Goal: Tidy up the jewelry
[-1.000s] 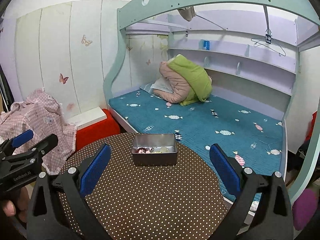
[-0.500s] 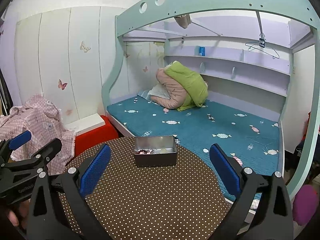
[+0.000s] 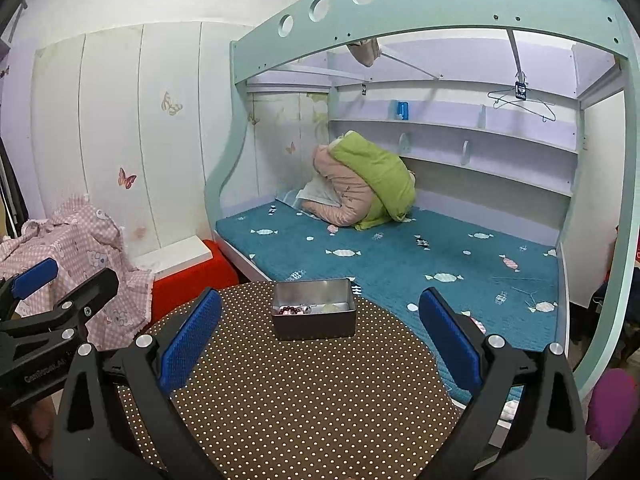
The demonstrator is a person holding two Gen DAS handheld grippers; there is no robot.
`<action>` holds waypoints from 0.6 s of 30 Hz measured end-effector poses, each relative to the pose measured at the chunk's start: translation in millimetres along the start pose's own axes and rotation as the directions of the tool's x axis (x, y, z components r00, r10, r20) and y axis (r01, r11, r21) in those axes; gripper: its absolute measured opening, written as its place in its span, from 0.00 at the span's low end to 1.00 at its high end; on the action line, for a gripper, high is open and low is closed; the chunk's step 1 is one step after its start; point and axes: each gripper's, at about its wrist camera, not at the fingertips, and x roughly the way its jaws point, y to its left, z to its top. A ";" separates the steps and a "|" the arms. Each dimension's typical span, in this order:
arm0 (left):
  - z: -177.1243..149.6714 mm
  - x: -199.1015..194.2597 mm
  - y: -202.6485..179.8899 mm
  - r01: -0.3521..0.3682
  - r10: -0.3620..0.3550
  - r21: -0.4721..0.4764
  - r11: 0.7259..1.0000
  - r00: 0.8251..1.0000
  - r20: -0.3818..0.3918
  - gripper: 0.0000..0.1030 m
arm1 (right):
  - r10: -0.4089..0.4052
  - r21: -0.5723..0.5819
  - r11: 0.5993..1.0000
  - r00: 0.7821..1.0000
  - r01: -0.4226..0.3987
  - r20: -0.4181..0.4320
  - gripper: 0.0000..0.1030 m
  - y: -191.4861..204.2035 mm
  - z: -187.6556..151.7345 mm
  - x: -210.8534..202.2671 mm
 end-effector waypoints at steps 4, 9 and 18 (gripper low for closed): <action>-0.1 -3.4 -1.7 0.000 0.000 -0.004 1.000 1.000 0.007 0.95 | 0.000 0.002 1.000 1.000 0.000 0.006 0.93 0.3 0.1 -1.3; 0.7 -5.0 -0.5 -0.007 0.007 -0.004 1.000 1.000 0.013 0.95 | 0.002 0.000 1.000 1.000 -0.002 0.008 0.93 1.7 0.1 -1.0; 1.6 -6.7 -2.8 0.005 -0.004 -0.009 1.000 1.000 0.025 0.95 | 0.007 0.007 1.000 1.000 -0.007 0.000 0.93 -0.2 -0.5 2.3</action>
